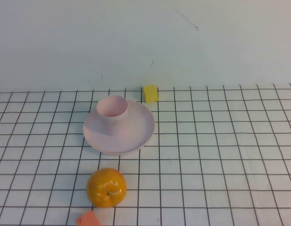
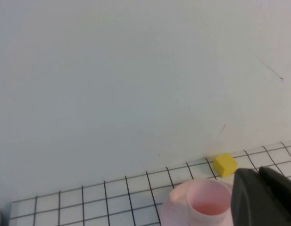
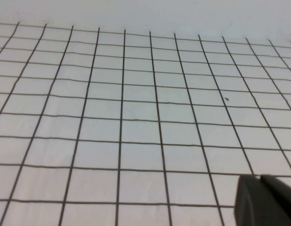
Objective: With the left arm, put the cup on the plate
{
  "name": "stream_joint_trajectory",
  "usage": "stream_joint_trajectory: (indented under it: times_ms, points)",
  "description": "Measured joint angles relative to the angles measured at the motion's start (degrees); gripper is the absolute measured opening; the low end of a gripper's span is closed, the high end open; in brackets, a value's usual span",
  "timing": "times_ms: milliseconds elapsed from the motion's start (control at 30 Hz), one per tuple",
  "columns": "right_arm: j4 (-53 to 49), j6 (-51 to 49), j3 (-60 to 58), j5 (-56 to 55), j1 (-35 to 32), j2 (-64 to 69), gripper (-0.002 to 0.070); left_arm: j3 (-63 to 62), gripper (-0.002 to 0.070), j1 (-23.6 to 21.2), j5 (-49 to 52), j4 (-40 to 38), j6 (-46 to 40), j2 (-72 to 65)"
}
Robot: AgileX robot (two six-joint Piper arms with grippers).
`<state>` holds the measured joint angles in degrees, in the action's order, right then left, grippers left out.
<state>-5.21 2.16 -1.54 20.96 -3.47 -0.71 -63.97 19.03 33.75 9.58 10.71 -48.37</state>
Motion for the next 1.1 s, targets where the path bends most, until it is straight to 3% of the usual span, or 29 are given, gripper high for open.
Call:
stream_joint_trajectory:
  times_ms: [700,867,1100]
  points:
    - [0.0,0.0,0.0,0.0,0.0,0.0,-0.0002,22.4,0.0,0.1,-3.0,-2.7,-0.5,6.4]
    - [0.0,0.0,0.0,0.0,0.0,0.0,-0.0002,33.9,-0.0001,-1.0,-12.7,-4.7,0.8,16.3]
    - [0.0,0.0,0.0,0.0,0.0,0.0,-0.0002,53.5,-0.0001,-8.3,-30.2,-6.1,2.3,33.7]
